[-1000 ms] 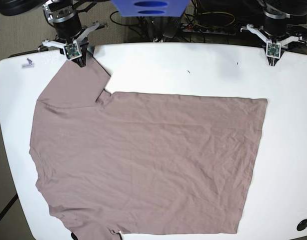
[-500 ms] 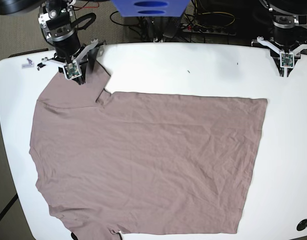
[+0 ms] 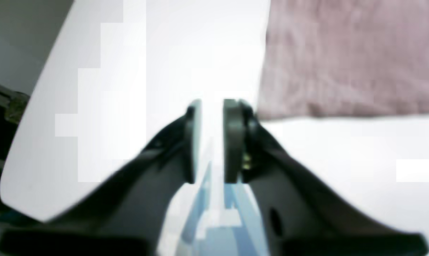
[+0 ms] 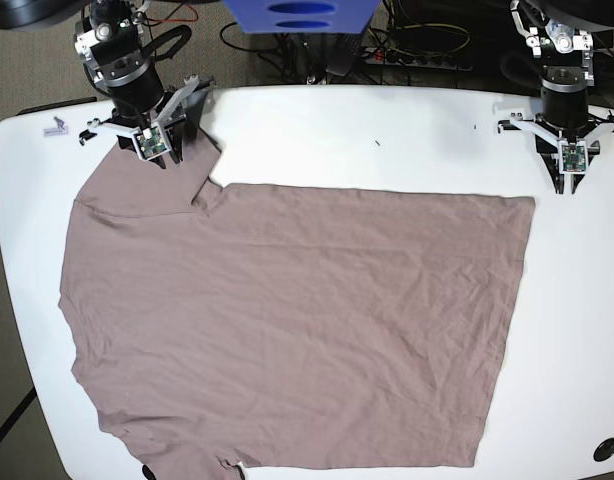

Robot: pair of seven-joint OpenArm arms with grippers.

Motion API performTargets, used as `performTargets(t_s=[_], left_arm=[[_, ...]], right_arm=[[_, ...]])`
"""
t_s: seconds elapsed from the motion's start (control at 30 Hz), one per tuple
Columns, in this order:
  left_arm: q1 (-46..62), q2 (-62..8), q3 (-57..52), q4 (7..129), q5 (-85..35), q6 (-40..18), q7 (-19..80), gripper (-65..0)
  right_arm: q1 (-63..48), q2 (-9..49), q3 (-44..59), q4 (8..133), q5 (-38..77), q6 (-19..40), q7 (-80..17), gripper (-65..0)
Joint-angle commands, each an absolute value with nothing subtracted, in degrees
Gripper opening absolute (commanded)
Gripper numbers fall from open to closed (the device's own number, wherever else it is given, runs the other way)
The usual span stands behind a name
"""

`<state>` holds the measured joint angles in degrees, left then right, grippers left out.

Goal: Fold the T-shirt properly
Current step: 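Lower both grippers toward the shirt's shoulder and hem corners, then position the left gripper at the hem corner and right gripper at the shoulder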

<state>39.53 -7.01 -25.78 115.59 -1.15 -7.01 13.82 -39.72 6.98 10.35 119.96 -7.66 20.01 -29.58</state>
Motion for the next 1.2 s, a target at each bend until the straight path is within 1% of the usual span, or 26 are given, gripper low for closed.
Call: performTargets(t_s=[0.0, 0.1, 0.17, 0.23, 0.37, 0.63, 0.7, 0.77, 0.97, 1.03, 1.17], left_arm=[[40.9, -7.9, -26.1, 115.7, -2.8, -6.4, 12.8, -46.3], [41.6, -8.4, -26.1, 115.3, -5.7, -6.4, 11.5, -41.1], [42.0, -8.7, -26.0, 115.1, -7.6, -6.4, 10.1, -38.8], [42.2, -9.0, -25.9, 115.1, -9.6, -6.5, 9.1, -36.6], [41.9, -9.6, -25.9, 115.1, -14.2, -7.0, 8.1, -34.9], [41.5, -9.4, -26.1, 115.1, -12.8, -7.2, 7.6, -36.3], [40.2, -9.1, -26.0, 114.7, -9.1, -7.5, 8.0, -36.2], [39.7, -9.0, -25.8, 114.7, -6.8, -7.8, 8.5, -36.1], [38.3, -8.8, -25.4, 114.6, -0.7, -8.2, 12.4, -36.9], [37.4, -8.9, -24.4, 114.5, 3.7, -7.9, 16.4, -37.5], [36.6, -8.9, -24.4, 114.3, 3.0, -7.8, 17.9, -37.9]], right_arm=[[-40.3, 7.7, 9.8, 120.9, -6.2, 19.7, -27.5, -42.3], [-40.7, 8.1, 9.4, 120.4, -4.7, 19.1, -27.0, -36.5], [-40.8, 8.2, 9.2, 120.3, -3.5, 18.7, -26.5, -34.5], [-40.8, 8.3, 9.4, 120.0, -2.2, 18.6, -26.1, -33.7], [-41.0, 8.5, 11.6, 119.6, 0.2, 19.4, -25.3, -33.2], [-41.0, 7.3, 15.0, 119.0, 0.5, 19.7, -24.9, -33.2], [-41.1, 6.1, 15.1, 119.5, -3.4, 19.4, -26.6, -33.6], [-41.2, 5.7, 15.1, 119.2, -4.8, 19.3, -26.9, -33.6], [-41.3, 5.0, 15.3, 117.9, -8.4, 19.2, -27.6, -33.2], [-41.3, 4.3, 14.9, 117.4, -9.1, 19.6, -27.0, -32.5], [-41.2, 4.5, 15.1, 116.5, -8.6, 20.0, -27.0, -32.6]])
